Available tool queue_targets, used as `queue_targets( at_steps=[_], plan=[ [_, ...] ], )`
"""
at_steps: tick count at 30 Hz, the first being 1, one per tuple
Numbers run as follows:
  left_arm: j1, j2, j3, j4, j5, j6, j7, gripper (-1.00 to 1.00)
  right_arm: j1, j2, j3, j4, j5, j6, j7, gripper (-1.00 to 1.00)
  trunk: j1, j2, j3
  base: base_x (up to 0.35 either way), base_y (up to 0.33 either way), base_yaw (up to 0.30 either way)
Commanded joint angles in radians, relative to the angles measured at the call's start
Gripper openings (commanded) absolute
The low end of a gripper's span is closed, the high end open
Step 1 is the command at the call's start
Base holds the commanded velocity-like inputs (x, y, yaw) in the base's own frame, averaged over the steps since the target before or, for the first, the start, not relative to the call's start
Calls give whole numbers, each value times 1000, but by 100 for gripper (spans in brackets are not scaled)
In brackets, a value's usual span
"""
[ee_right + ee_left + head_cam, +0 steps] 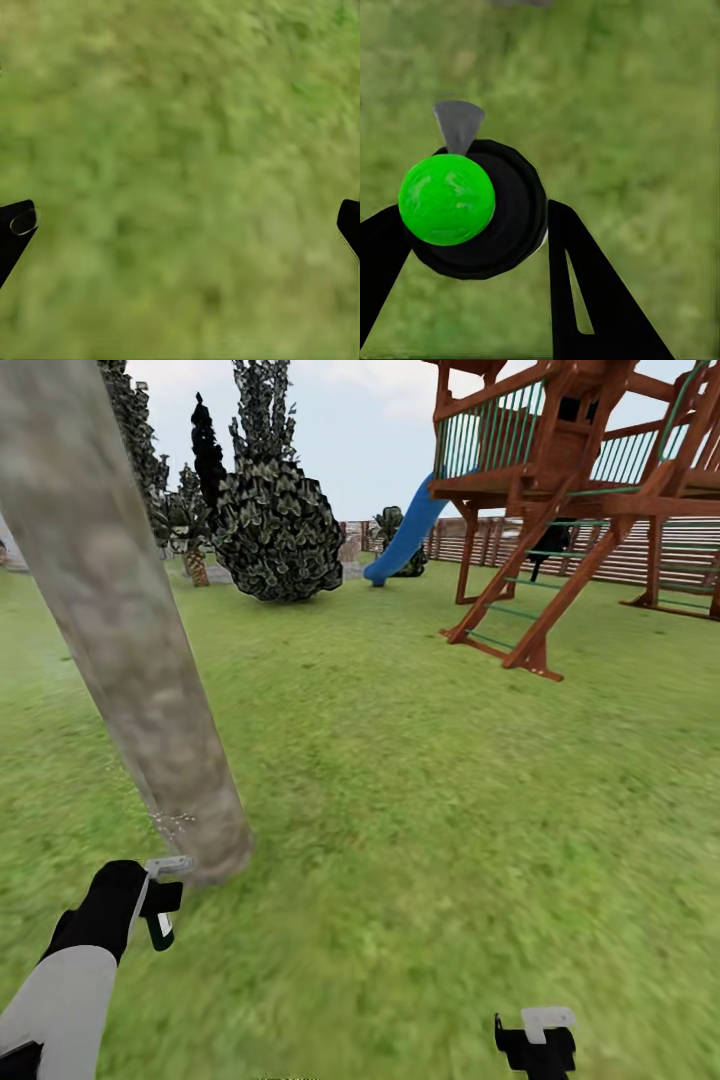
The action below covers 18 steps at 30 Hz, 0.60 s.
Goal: In the garden, pick up the pesticide atomizer on the floor and spray pesticide onto both trees until each tree trunk is fully covered.
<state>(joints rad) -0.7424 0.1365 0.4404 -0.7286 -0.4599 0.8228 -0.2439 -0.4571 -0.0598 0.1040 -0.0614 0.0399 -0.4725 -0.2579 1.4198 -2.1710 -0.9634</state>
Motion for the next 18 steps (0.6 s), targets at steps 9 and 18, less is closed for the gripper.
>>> queue_targets(
  at_steps=[9, 18],
  plan=[
    [-9, -18, -2, 1, 60, 3, -7, -100, 0, 0, -1, 0, 0, 0, -1, 100, 0, 0, 0, 0, -69, 275],
    [-215, -23, -65, -2, 83, 106, -15, -100, 0, -2, -1, 0, 0, 0, -1, 100, 0, 0, 0, 0, 0, 266]
  ],
)
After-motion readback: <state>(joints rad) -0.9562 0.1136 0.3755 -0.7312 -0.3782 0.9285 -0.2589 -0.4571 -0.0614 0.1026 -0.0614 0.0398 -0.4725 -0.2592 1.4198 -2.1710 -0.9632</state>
